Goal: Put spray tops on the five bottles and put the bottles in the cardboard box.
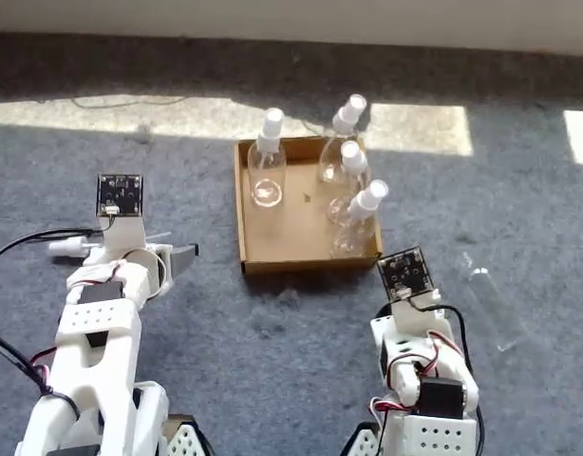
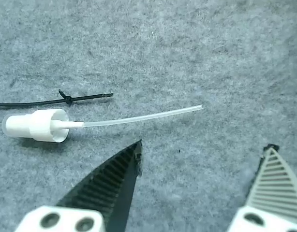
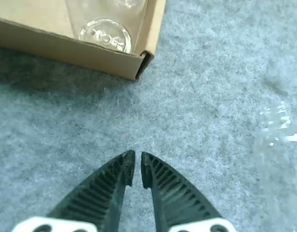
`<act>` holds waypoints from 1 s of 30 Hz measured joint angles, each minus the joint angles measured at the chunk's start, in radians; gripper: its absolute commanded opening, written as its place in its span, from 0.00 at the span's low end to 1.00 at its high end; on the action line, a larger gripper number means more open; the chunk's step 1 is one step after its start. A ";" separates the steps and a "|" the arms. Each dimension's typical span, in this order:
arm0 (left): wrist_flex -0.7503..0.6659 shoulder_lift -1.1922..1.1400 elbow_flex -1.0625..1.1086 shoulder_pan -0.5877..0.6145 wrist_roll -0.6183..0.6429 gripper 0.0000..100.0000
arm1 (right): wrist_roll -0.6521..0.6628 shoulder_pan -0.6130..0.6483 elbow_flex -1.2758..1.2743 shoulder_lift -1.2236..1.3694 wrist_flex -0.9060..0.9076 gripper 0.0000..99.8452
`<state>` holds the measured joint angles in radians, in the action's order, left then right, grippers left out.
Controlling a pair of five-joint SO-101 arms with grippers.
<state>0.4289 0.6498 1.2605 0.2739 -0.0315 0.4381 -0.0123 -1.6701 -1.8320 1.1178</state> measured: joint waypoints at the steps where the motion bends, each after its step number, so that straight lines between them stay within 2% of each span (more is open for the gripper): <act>1: 0.000 0.000 0.000 0.000 0.000 0.34 | 0.000 0.000 0.000 0.000 0.000 0.01; 22: 0.000 0.000 0.000 -0.005 0.000 0.34 | 0.000 0.000 0.000 0.000 -0.002 0.01; 27: 0.000 0.000 0.000 -0.005 0.000 0.34 | 0.092 0.000 0.000 0.000 0.003 0.01; 30: 0.000 0.000 0.000 -0.005 0.000 0.34 | 0.101 -0.035 0.046 0.002 0.080 0.01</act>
<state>0.4289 0.6498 1.2605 0.2693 -0.0315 0.5393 -0.0476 -1.6241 -1.8305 1.1976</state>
